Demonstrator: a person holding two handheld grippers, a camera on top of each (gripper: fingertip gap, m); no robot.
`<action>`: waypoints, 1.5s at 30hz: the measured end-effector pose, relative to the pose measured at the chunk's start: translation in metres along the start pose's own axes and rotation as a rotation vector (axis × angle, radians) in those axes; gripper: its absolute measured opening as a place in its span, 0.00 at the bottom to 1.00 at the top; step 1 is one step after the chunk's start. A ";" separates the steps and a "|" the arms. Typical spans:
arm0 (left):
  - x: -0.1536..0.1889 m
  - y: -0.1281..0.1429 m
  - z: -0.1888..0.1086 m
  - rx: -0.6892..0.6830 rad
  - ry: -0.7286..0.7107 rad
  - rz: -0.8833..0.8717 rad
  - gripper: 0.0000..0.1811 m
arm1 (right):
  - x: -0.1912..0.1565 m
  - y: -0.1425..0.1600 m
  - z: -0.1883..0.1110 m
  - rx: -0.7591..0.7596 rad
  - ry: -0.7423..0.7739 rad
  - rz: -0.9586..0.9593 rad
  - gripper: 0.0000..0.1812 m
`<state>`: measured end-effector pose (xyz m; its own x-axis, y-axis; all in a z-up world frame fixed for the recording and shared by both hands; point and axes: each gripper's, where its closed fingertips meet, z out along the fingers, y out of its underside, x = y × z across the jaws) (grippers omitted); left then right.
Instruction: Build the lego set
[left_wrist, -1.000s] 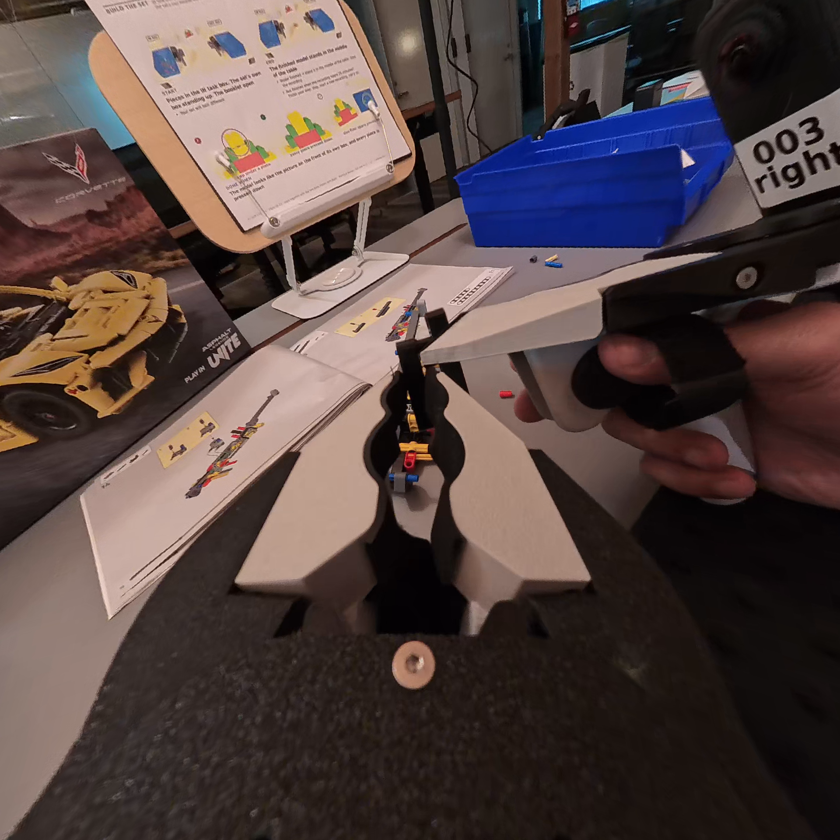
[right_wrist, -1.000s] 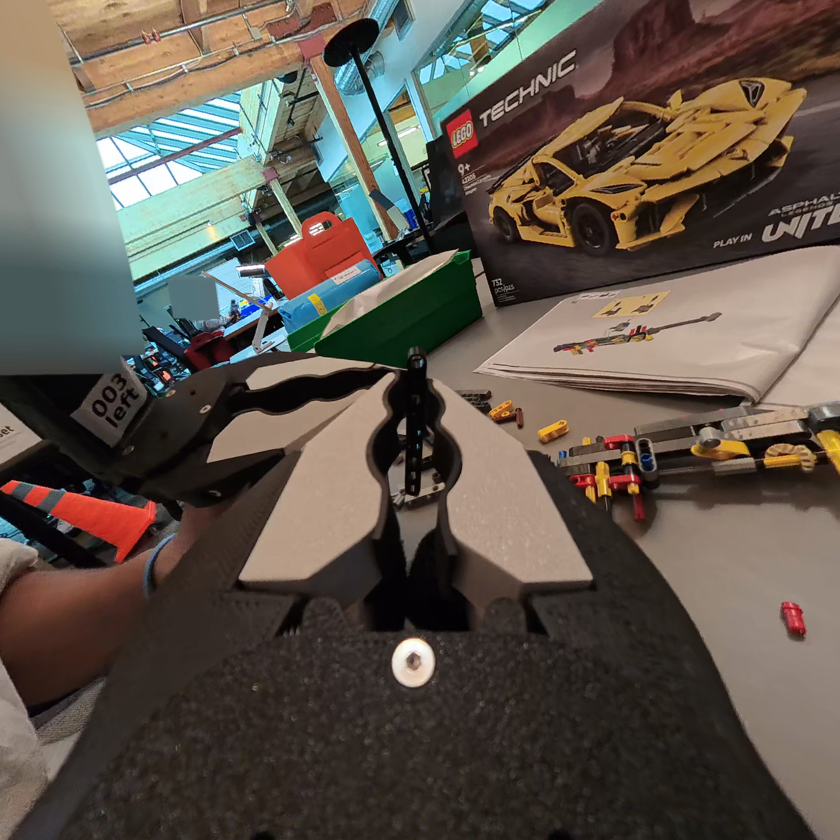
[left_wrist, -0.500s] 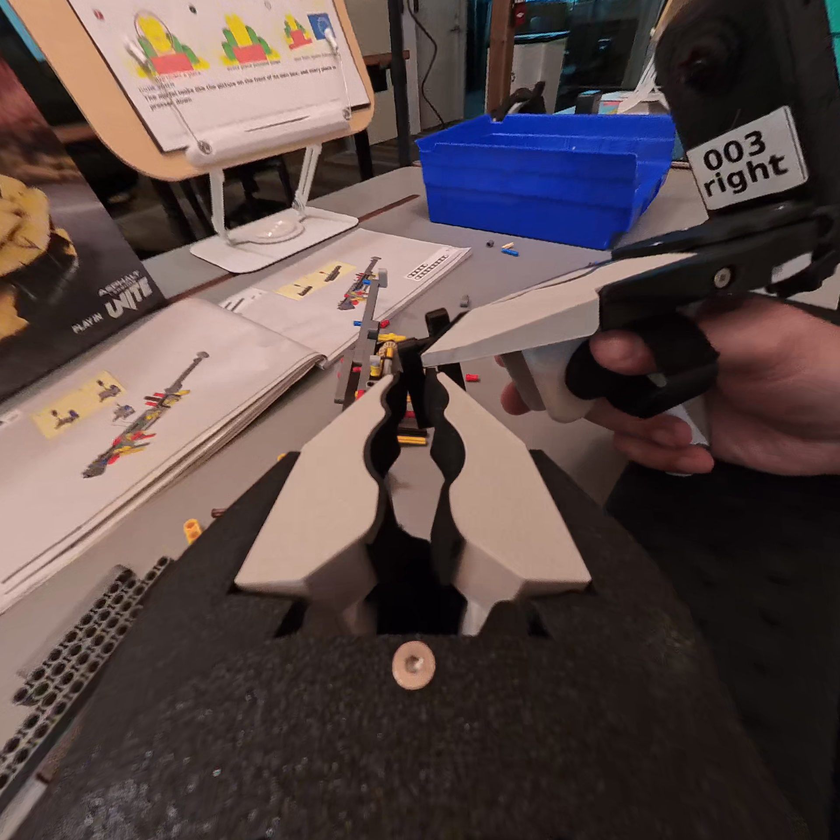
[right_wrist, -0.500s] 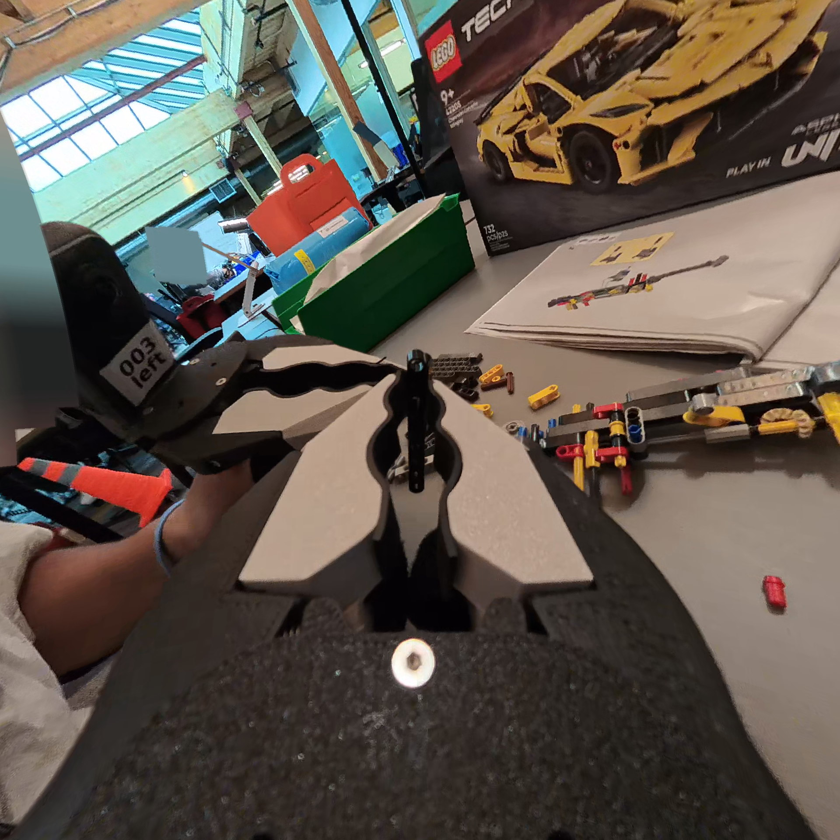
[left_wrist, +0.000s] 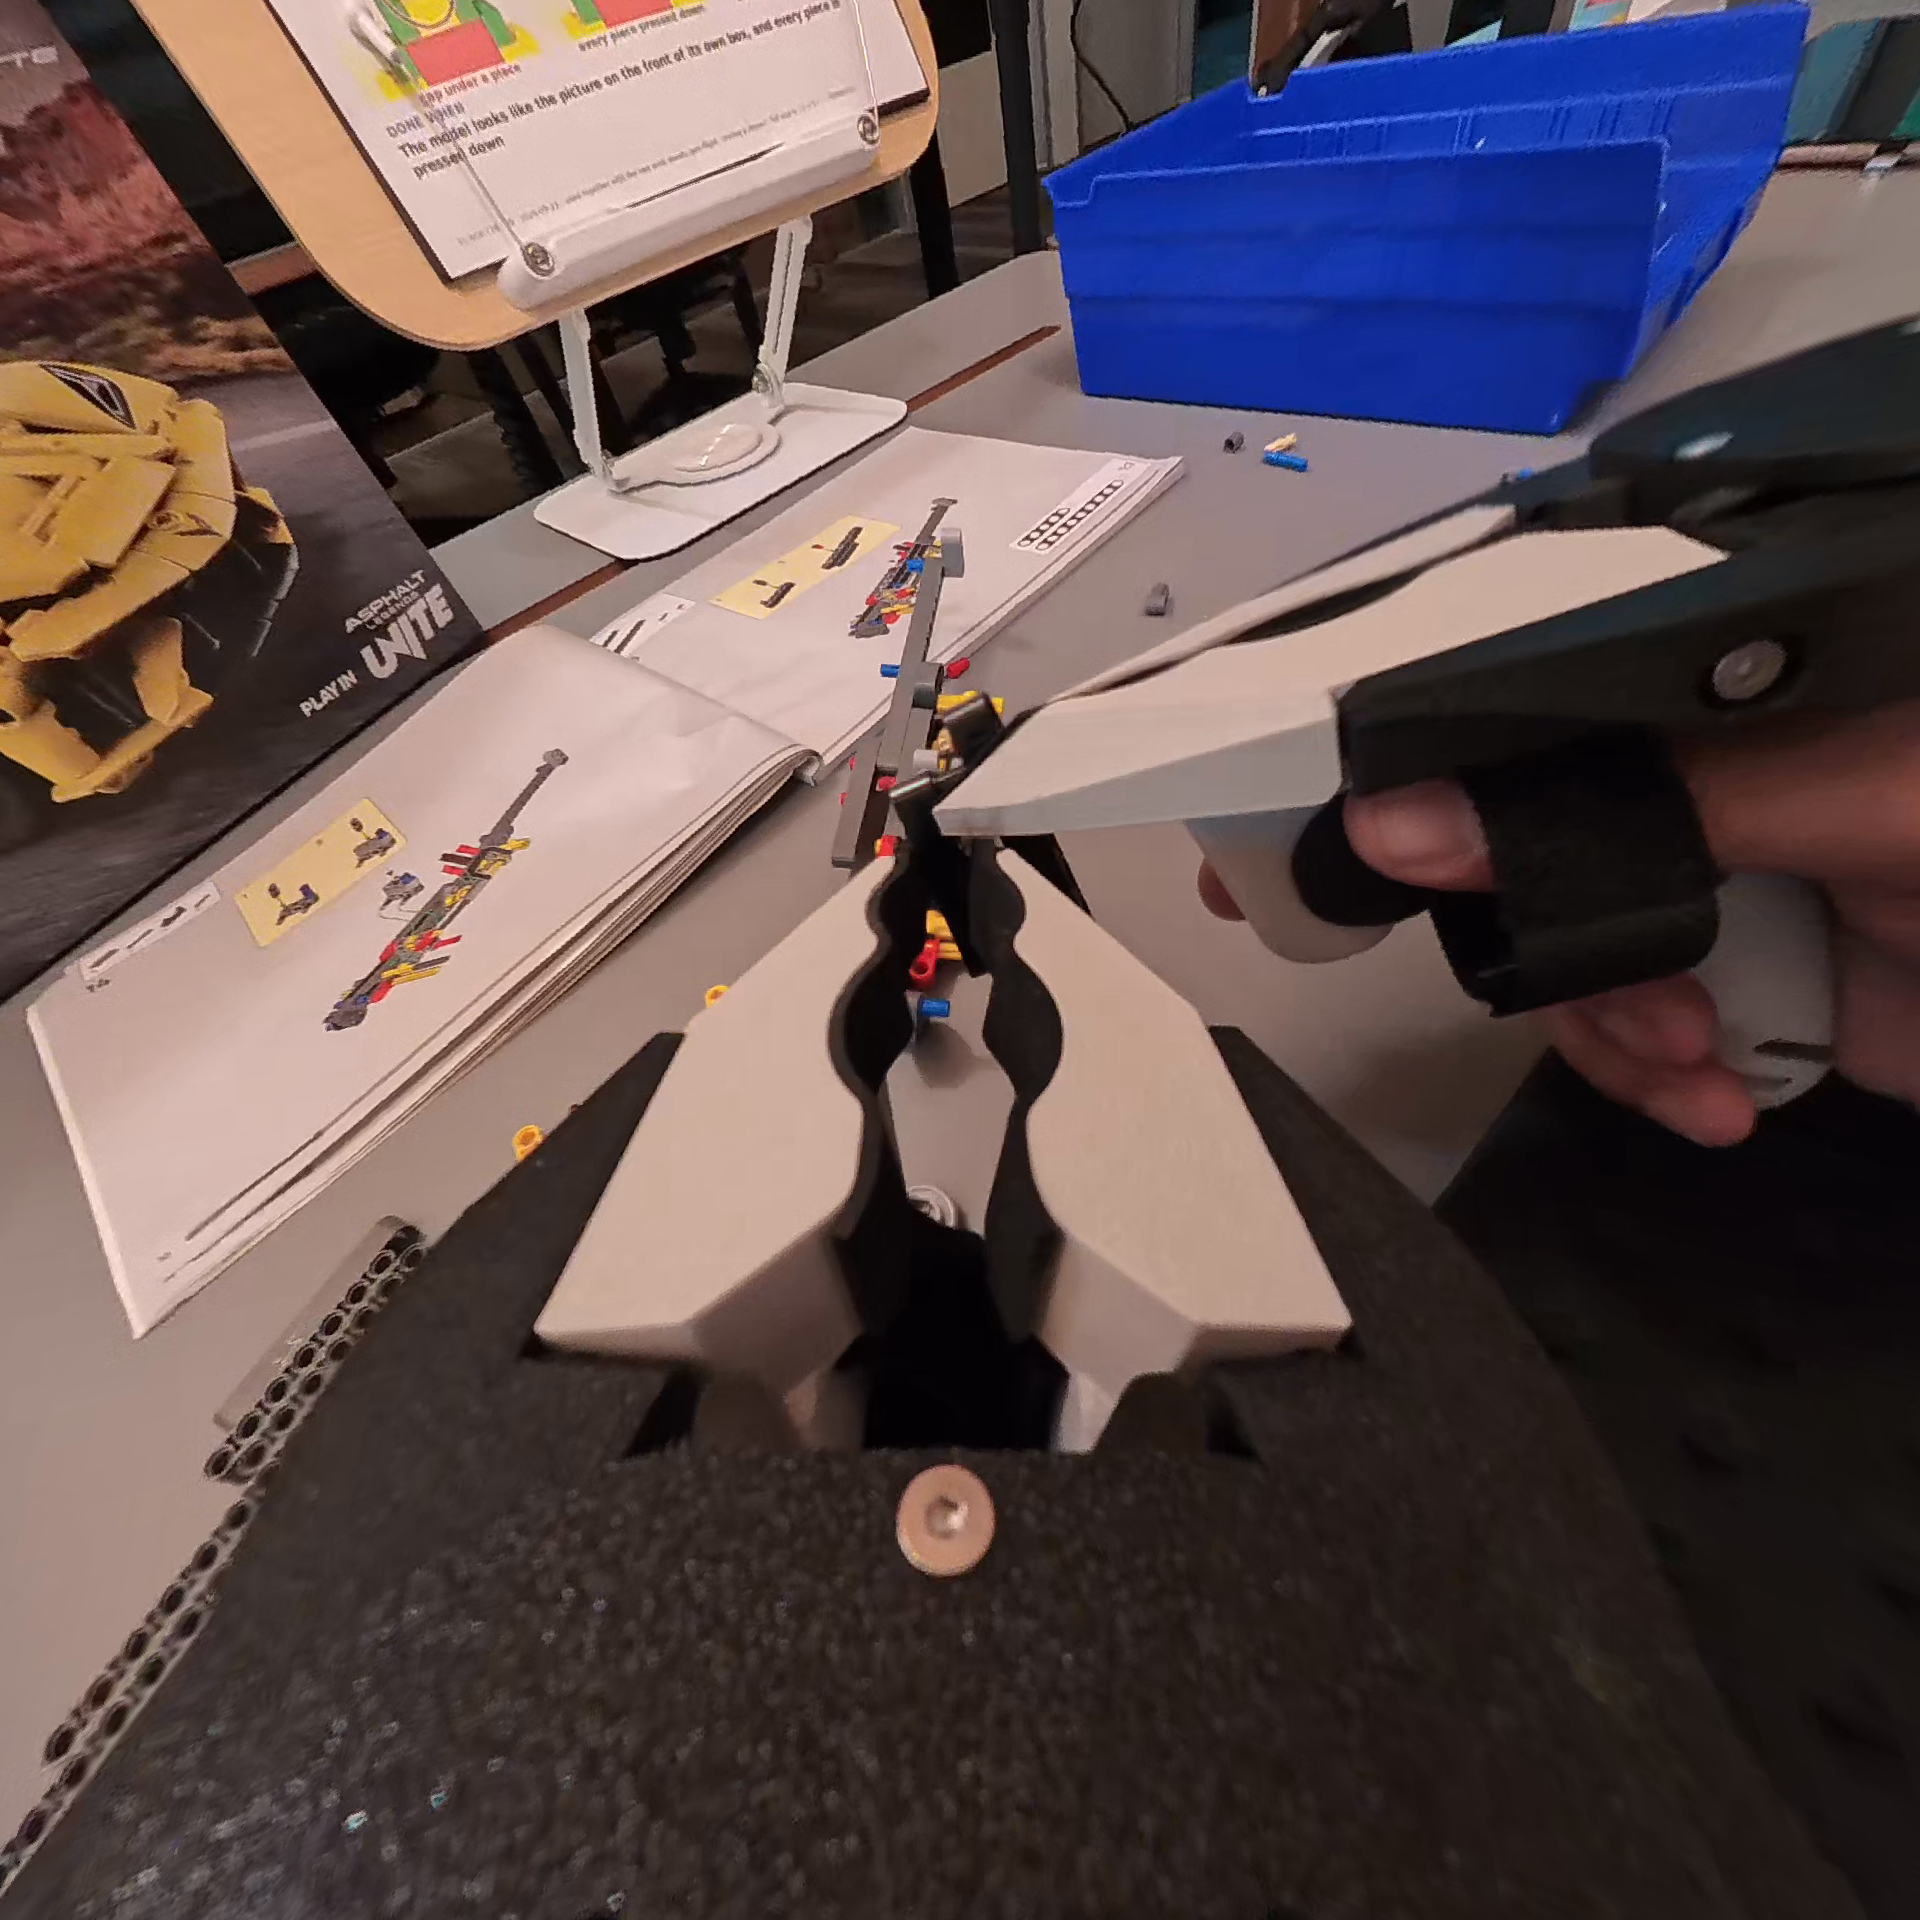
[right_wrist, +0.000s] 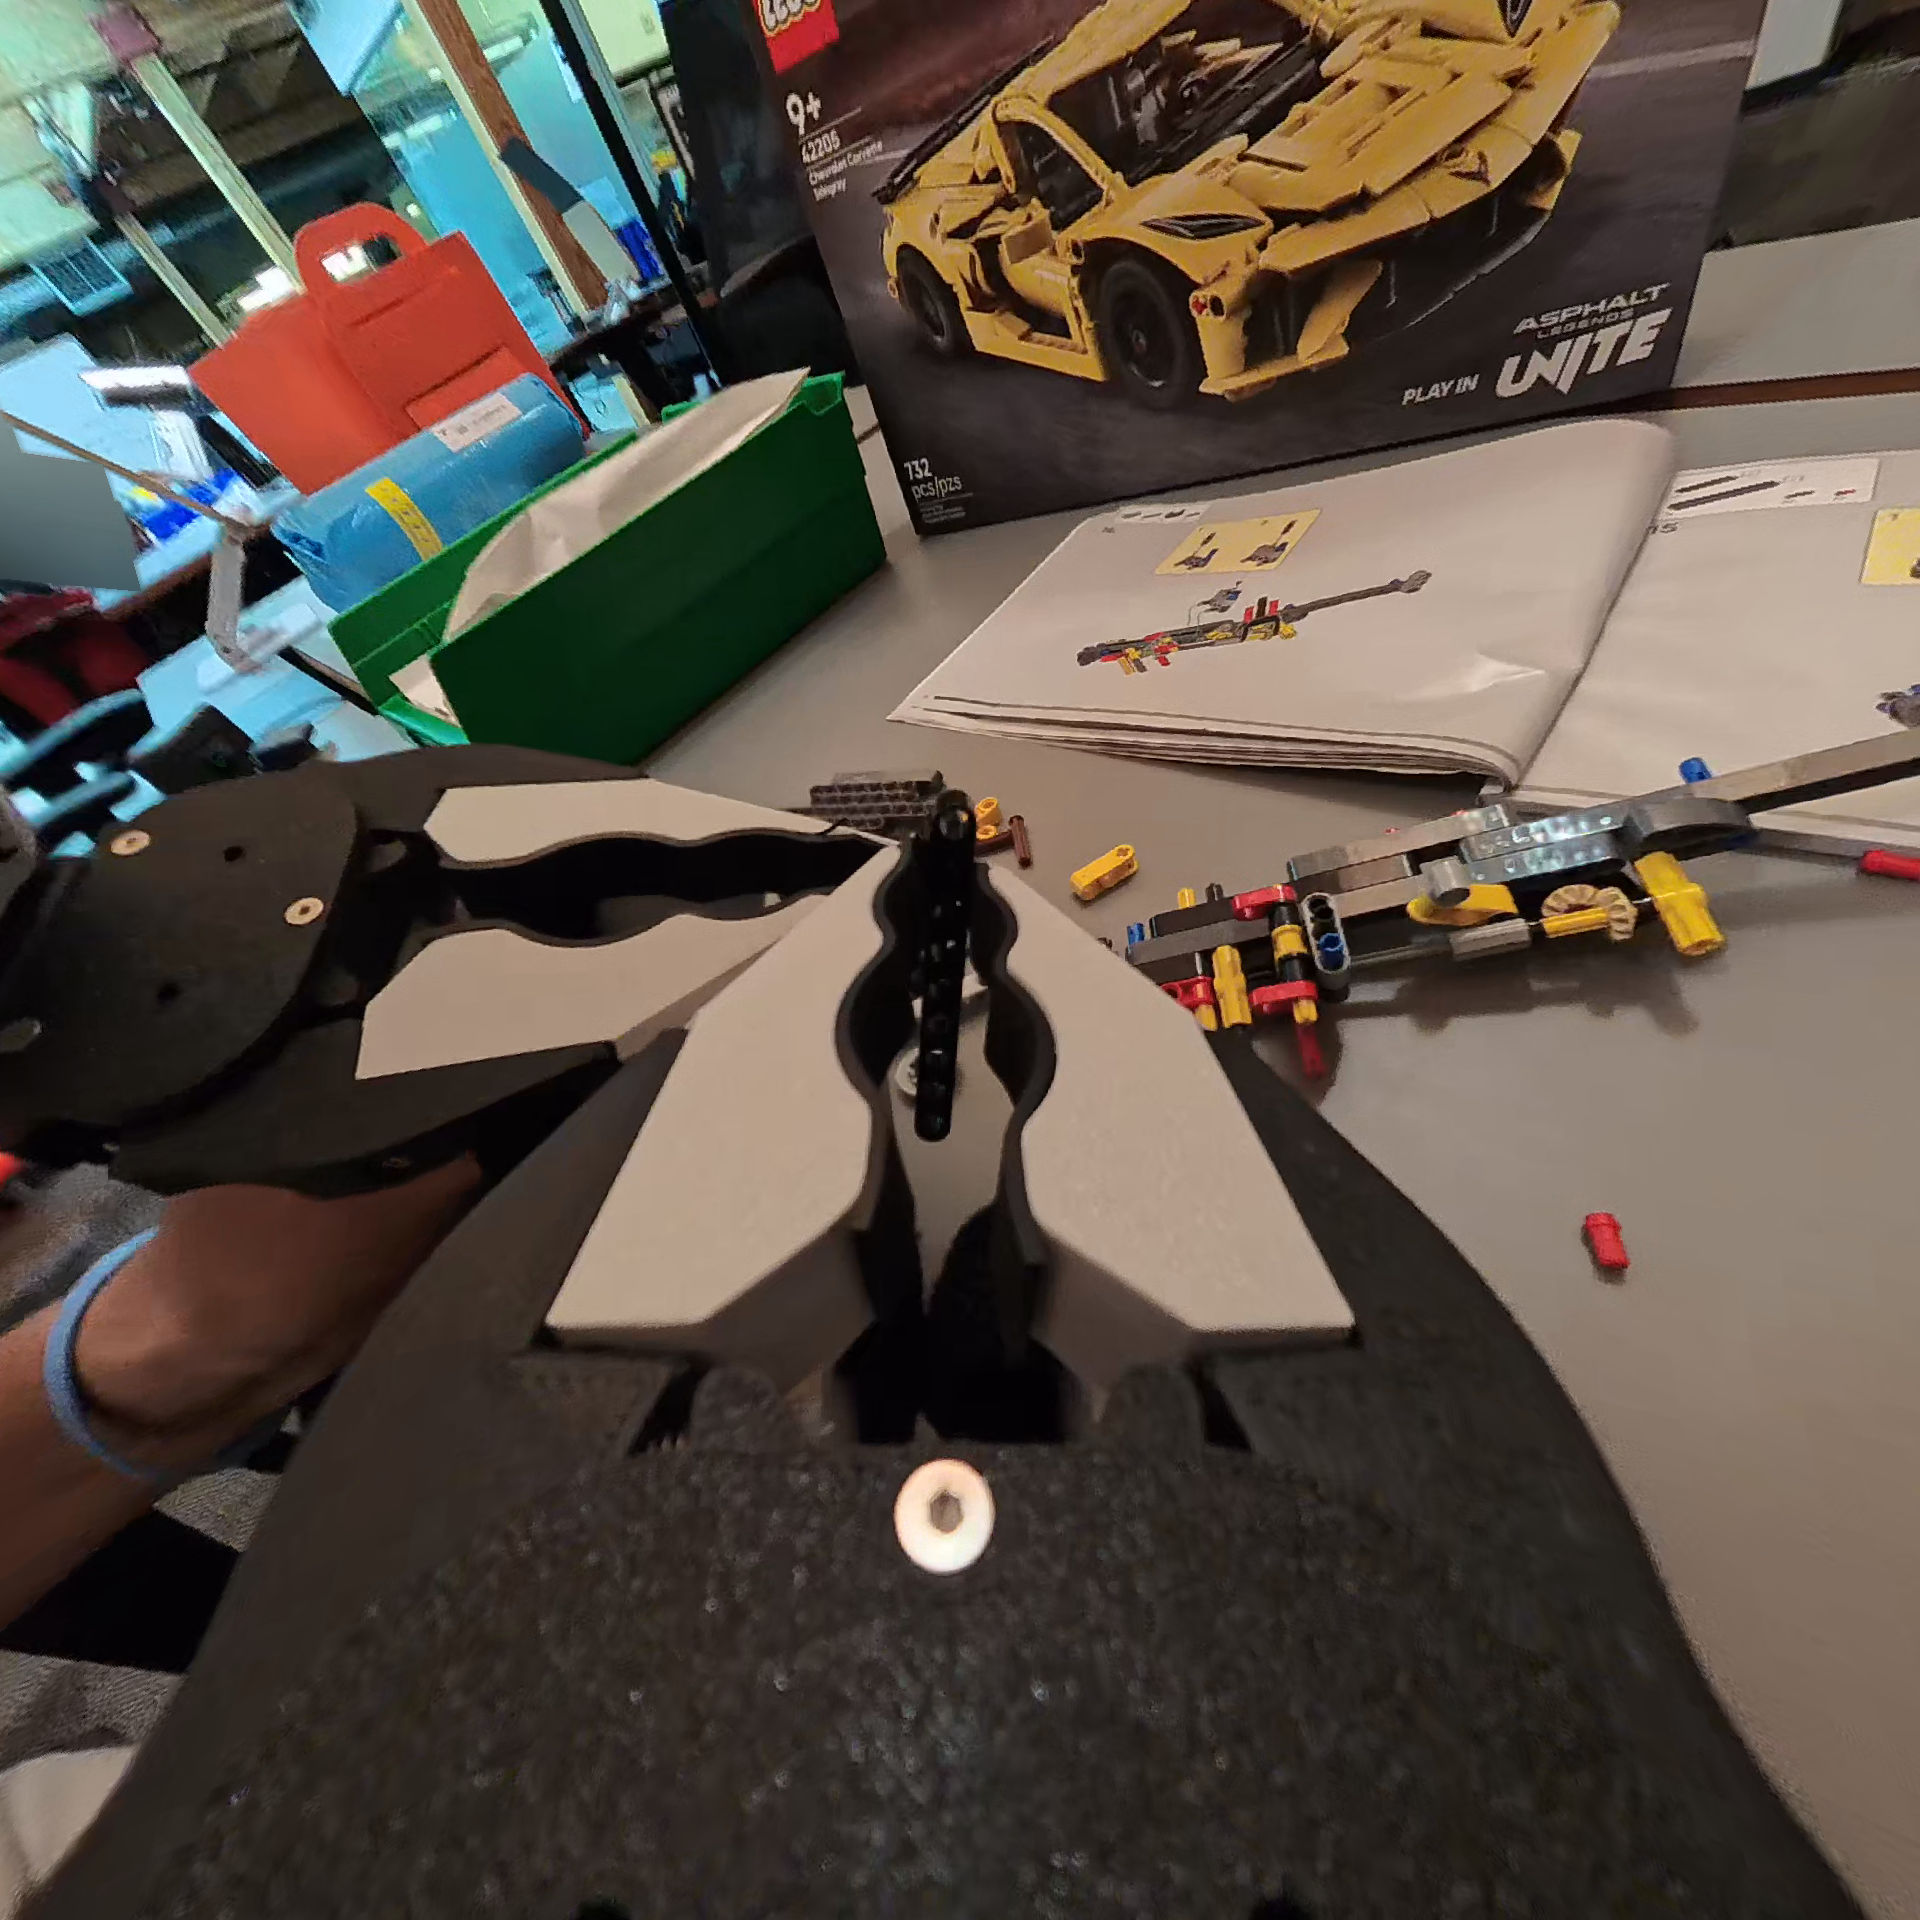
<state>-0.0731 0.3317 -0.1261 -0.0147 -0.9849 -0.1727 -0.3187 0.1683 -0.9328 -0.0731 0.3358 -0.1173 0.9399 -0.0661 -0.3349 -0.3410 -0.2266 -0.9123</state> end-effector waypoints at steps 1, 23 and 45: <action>0.000 -0.001 -0.001 0.011 0.015 -0.026 0.04 | -0.002 -0.001 0.000 0.019 -0.026 0.030 0.03; -0.011 0.001 0.001 0.041 0.143 -0.289 0.04 | -0.004 -0.006 0.017 -0.034 -0.086 0.183 0.04; -0.060 -0.005 -0.012 0.253 0.204 -0.802 0.03 | -0.025 -0.026 0.061 -0.179 0.006 -0.027 0.03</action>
<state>-0.0817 0.3895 -0.1074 -0.0533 -0.7941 0.6055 -0.0850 -0.6006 -0.7951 -0.0888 0.4021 -0.0998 0.9490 -0.0630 -0.3090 -0.3078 -0.3977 -0.8644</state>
